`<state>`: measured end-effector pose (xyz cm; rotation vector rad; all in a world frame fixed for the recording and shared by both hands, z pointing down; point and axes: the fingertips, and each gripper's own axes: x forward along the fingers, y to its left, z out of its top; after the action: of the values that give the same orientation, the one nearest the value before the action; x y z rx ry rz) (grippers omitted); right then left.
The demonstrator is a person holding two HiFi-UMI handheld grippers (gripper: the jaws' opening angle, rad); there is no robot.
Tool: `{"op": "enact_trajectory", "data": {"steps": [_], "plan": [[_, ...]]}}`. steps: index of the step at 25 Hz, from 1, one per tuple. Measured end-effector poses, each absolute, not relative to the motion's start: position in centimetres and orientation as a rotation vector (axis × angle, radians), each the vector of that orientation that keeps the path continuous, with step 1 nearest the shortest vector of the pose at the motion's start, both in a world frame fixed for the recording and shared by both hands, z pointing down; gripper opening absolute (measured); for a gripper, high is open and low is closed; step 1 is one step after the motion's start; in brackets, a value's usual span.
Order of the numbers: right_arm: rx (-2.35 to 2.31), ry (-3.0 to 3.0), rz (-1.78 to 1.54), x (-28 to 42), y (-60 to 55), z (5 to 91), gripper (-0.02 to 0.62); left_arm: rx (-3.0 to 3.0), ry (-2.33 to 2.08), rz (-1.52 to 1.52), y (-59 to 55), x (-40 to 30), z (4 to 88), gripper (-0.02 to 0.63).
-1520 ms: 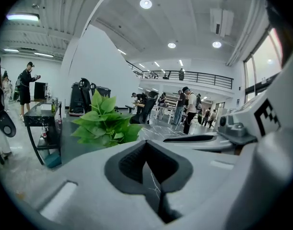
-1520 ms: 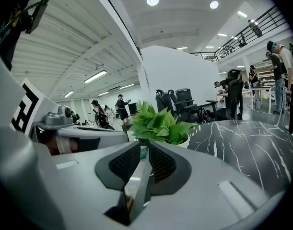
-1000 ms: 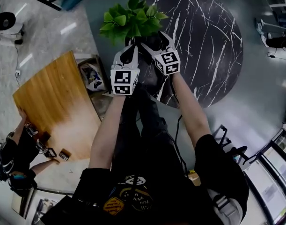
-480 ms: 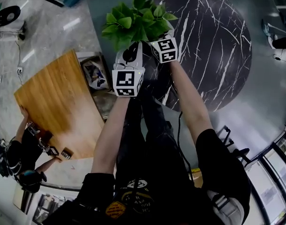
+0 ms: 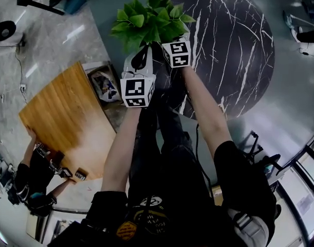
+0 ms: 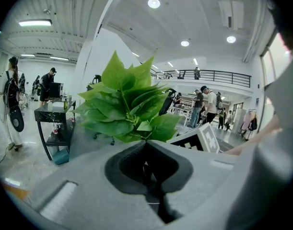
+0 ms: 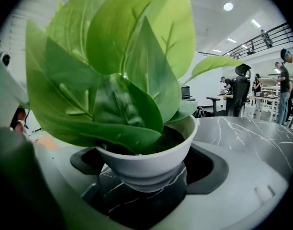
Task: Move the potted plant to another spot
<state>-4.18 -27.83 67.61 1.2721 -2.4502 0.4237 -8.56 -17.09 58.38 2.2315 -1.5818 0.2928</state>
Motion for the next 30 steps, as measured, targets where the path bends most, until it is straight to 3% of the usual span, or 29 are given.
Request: {"op": "enact_trajectory", "data": {"steps": [11,30], "plan": [[1.587,-2.245,0.492,7.9,-29.5,67.9,0.506,2.387,-1.369,0.312,-17.9,-1.4,57.7,0.005],[2.099,-1.837,0.606,40.7,-24.3,68.6,0.502,2.595,-1.000,0.421,-18.0,15.2,59.0,0.005]]}}
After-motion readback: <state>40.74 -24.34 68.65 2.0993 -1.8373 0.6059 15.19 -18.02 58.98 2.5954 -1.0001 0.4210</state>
